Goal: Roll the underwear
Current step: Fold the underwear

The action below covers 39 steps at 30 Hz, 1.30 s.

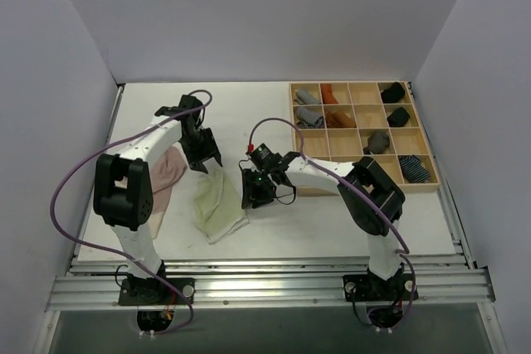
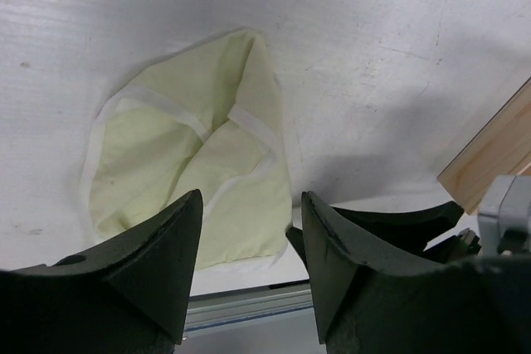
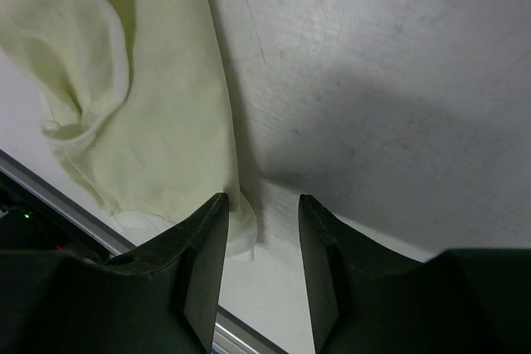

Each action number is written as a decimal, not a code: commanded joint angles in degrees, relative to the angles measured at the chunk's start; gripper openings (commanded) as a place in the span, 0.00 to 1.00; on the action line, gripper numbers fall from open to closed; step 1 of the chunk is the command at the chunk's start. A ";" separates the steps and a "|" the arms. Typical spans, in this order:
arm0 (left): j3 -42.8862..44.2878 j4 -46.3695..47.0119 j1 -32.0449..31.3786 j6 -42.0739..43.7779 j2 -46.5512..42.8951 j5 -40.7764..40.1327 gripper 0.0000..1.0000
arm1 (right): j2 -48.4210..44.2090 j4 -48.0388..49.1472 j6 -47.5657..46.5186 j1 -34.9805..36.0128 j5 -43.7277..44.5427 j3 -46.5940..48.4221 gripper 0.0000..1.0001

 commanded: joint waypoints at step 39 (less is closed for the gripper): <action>8.35 -2.32 3.63 13.61 9.15 -3.50 0.18 | -2.82 0.82 -1.00 2.25 2.89 -6.48 0.30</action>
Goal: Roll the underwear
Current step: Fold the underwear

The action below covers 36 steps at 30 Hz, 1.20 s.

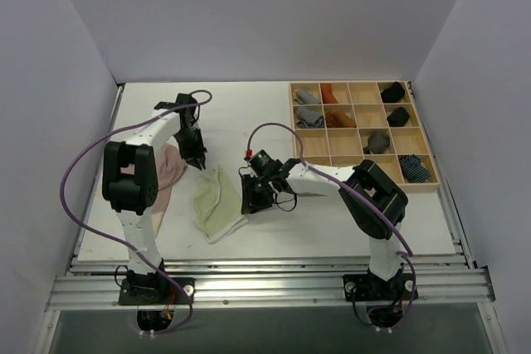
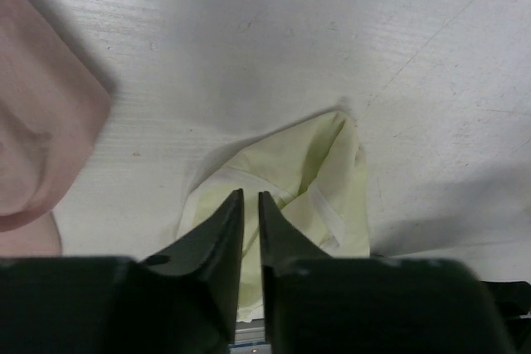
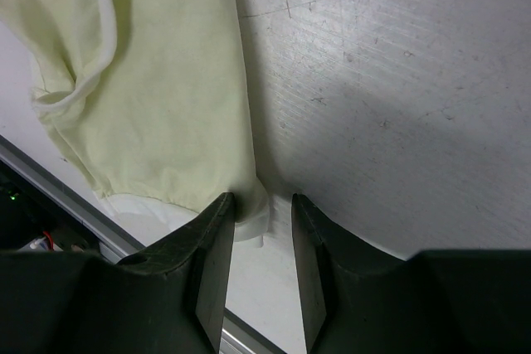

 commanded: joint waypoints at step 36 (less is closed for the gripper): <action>1.79 0.46 -3.23 5.30 0.60 -3.08 0.06 | 0.97 -3.50 -1.75 -0.33 2.34 -0.51 0.30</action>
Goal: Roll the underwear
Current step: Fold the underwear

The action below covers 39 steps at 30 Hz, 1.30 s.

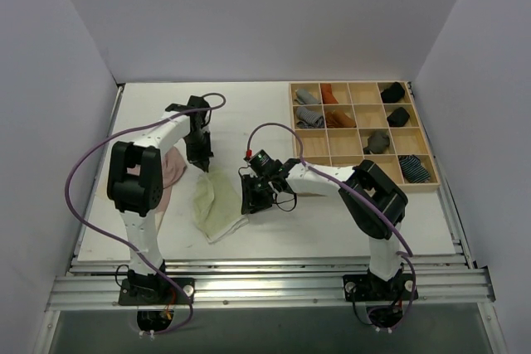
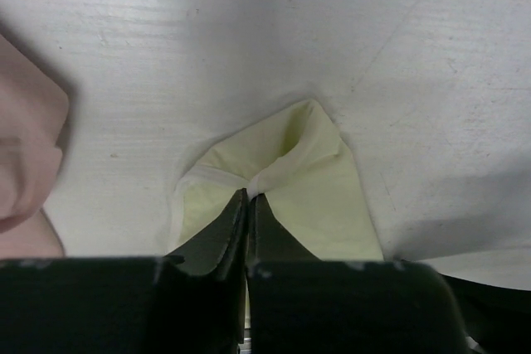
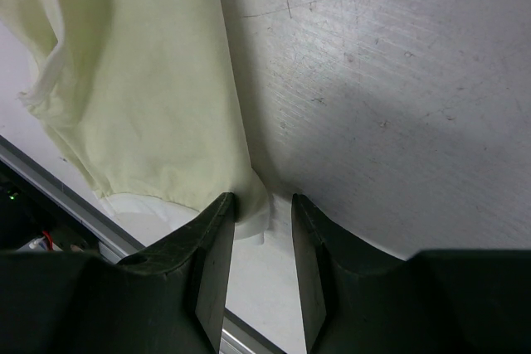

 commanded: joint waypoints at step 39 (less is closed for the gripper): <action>-4.51 2.68 4.41 2.53 0.17 3.17 0.41 | -2.87 -11.32 -7.39 -3.74 8.22 -0.23 0.23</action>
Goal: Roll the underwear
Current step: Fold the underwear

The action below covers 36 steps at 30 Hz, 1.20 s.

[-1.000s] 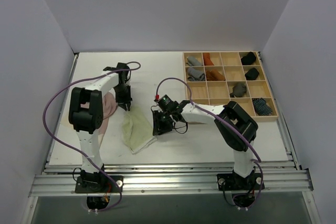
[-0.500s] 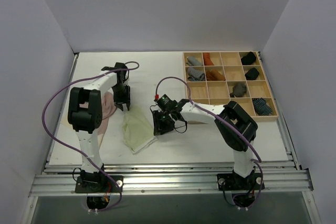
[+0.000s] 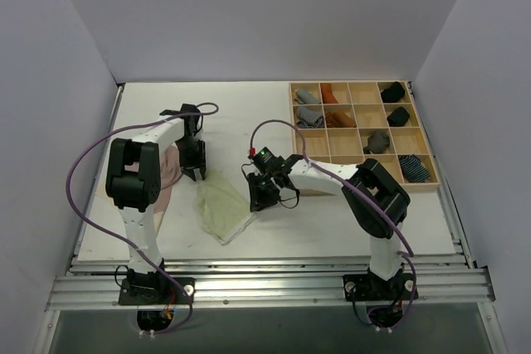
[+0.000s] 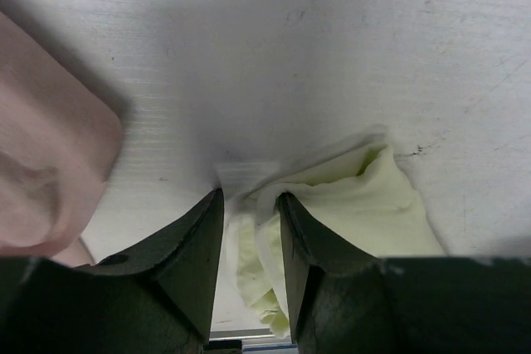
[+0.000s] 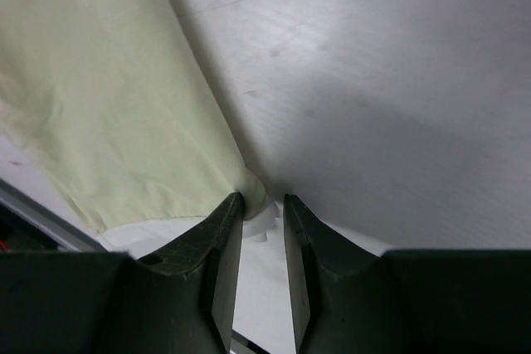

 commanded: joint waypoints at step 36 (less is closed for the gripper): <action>-10.90 2.60 3.16 -12.12 -13.13 6.46 0.47 | 11.34 -5.77 -0.05 10.68 10.92 18.59 0.23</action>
